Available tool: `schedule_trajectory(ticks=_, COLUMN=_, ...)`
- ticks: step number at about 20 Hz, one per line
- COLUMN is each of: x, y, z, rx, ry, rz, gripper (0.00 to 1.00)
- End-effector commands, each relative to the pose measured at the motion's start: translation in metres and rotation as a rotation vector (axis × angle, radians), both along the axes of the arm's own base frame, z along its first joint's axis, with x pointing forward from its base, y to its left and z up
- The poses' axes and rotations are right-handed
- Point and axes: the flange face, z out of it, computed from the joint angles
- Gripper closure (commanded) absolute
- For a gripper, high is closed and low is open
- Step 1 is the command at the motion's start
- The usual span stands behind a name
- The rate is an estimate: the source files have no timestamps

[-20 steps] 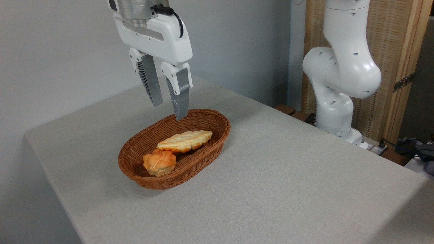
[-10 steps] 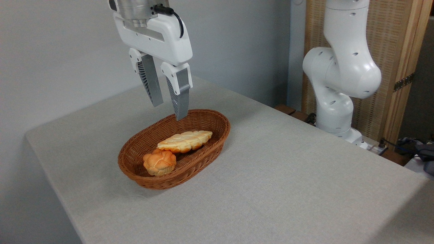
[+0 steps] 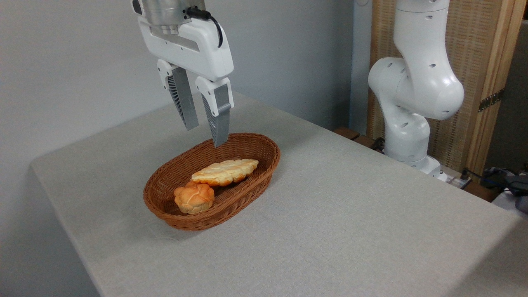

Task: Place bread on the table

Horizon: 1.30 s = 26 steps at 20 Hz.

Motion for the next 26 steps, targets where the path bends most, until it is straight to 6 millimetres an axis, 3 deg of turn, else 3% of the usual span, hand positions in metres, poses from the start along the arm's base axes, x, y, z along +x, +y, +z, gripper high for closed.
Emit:
schedule_trajectory(ticks=1, x=-0.008, y=-0.010, z=-0.011, rx=-0.028, ry=0.023, rz=-0.005, gripper=0.00)
schedule_trajectory(ticks=6, x=-0.035, y=-0.036, z=-0.038, rx=-0.062, ry=-0.011, rz=-0.038, gripper=0.00)
schedule_trajectory(ticks=12, x=-0.049, y=-0.093, z=-0.103, rx=-0.054, ry=-0.034, rz=-0.111, gripper=0.00)
schedule_trajectory(ticks=16, x=-0.056, y=-0.109, z=-0.126, rx=-0.026, ry=-0.056, rz=-0.181, gripper=0.00)
schedule_trajectory(ticks=26, x=-0.066, y=-0.115, z=-0.156, rx=0.045, ry=-0.021, rz=-0.350, gripper=0.00)
